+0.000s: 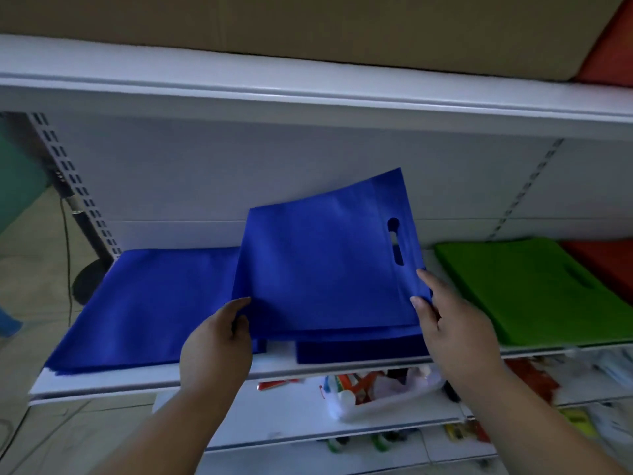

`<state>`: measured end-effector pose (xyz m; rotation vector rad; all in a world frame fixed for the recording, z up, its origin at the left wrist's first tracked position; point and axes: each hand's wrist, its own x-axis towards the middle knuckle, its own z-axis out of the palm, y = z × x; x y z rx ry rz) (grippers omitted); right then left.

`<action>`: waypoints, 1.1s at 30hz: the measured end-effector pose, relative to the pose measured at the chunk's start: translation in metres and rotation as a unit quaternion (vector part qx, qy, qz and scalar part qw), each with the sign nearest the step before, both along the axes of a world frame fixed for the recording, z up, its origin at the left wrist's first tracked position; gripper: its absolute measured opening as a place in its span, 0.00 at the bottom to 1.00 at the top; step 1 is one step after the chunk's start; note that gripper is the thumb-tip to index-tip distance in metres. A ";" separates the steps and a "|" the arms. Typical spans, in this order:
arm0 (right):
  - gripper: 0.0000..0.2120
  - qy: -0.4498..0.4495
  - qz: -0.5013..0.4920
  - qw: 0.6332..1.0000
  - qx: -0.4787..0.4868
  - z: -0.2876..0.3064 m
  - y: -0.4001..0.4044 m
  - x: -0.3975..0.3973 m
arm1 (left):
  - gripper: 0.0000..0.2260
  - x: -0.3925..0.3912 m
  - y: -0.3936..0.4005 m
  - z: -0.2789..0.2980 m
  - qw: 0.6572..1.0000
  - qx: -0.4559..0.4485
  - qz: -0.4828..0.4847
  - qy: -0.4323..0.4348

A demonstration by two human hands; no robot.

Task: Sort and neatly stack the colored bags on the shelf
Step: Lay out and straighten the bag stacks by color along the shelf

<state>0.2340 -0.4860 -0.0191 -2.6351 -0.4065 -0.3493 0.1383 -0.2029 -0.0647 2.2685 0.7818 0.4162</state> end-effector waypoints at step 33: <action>0.24 0.011 0.215 0.966 -0.140 0.017 0.031 0.030 | 0.18 -0.026 -0.035 -0.029 0.973 0.179 0.052 0.138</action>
